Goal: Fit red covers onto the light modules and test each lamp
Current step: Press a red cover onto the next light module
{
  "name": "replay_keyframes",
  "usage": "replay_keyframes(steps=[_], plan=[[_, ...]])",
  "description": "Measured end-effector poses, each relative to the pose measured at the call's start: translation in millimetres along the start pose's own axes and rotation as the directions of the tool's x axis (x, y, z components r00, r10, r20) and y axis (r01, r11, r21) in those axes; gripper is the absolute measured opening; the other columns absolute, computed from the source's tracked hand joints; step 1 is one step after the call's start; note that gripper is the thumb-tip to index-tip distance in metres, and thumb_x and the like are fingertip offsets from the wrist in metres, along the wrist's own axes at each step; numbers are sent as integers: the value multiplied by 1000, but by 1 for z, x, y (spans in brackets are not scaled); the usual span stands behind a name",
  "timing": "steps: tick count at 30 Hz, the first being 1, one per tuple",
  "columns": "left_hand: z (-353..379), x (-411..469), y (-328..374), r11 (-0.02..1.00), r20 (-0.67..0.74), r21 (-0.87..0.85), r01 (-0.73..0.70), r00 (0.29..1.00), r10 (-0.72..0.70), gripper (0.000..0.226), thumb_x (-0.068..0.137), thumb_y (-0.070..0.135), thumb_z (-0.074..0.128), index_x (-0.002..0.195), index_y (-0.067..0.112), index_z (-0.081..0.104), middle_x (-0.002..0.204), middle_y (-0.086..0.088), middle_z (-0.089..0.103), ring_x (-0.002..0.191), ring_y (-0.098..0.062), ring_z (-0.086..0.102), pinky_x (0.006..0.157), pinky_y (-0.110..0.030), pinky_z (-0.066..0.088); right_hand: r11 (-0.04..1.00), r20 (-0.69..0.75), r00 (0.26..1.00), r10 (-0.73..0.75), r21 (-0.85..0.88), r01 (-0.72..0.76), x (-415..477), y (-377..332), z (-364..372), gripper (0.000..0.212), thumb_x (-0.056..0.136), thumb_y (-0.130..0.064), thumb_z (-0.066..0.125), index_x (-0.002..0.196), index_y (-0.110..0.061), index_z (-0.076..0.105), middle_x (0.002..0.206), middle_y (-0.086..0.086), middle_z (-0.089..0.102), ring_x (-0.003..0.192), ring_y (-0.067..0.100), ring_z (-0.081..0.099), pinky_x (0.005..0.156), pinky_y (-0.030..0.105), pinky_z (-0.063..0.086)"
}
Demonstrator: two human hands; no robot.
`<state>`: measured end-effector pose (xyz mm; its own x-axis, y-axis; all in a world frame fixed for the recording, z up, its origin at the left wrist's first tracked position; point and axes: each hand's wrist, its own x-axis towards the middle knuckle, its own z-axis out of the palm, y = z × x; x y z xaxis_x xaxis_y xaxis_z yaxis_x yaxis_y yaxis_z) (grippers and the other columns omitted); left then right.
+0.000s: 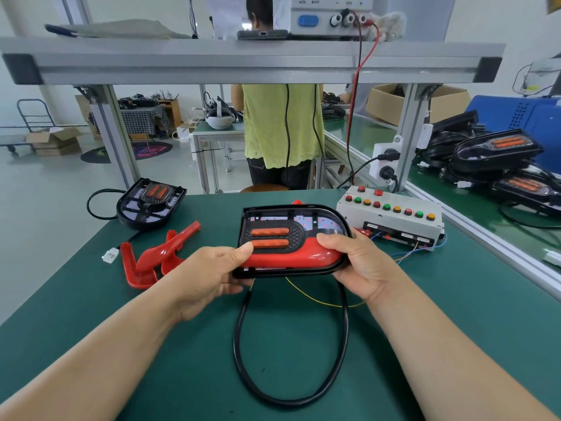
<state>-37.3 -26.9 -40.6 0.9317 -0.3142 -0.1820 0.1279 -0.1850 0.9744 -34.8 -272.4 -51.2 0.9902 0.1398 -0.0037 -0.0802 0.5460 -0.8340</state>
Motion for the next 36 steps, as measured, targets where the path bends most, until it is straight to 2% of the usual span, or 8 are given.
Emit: replay_keyframes(steps=[4,7,14,19,25,28,33,36], plan=[[-7,4,-3,979,141,-178,99,987,-74,50,85,39,59,120,4,68,120,-11,71,106,-29,70,90,-35,58,1000,-11,1000,3,7,-3,1,1,-2,64,63,2,72,126,-3,61,112,19,73,92,28,73,75,38,61],[-13,2,0,969,223,-215,122,972,-73,47,88,33,57,122,2,66,123,-12,70,111,-33,68,91,-36,58,1000,-6,1000,-4,24,4,0,1,-2,58,63,2,72,120,-5,64,105,16,75,88,26,74,72,36,61],[-1,3,-4,979,20,-192,63,998,-60,24,94,13,59,107,-5,67,102,-18,75,82,-26,75,73,-31,62,999,-31,999,-16,-30,15,-1,2,2,68,59,3,71,126,2,60,103,18,74,84,27,73,76,37,62],[1,3,-4,998,-57,-60,-3,998,0,24,96,17,61,100,-5,67,85,-14,75,67,-17,70,58,-23,56,999,-43,998,-38,-37,36,-2,0,2,69,60,4,71,128,1,59,111,21,71,90,30,72,78,40,62],[-7,0,-1,978,81,-205,36,997,-20,44,79,29,66,111,-2,68,104,-13,74,83,-21,72,74,-28,61,1000,44,999,-14,-27,15,-4,-1,-3,62,68,3,70,129,-2,59,115,19,71,97,28,72,81,39,61],[-9,-1,-1,976,112,-214,47,993,-24,44,80,27,65,112,-3,67,107,-13,74,87,-23,73,78,-30,60,998,101,994,43,-40,-39,-5,-2,-7,65,68,2,74,131,-7,58,115,16,72,95,27,73,77,42,61],[-13,-4,-1,968,168,-233,93,984,-54,41,84,24,62,114,-2,67,115,-14,72,97,-27,73,83,-32,60,994,109,993,49,-99,-38,-6,-1,-6,68,68,6,69,134,-4,55,117,17,71,95,29,72,85,44,59],[-6,-3,-1,974,96,-219,65,994,-45,35,82,20,65,108,-2,68,106,-13,75,88,-24,74,79,-31,60,993,105,994,39,-111,-27,-6,0,-4,74,65,7,70,136,-4,53,122,19,69,98,30,70,89,46,57]])
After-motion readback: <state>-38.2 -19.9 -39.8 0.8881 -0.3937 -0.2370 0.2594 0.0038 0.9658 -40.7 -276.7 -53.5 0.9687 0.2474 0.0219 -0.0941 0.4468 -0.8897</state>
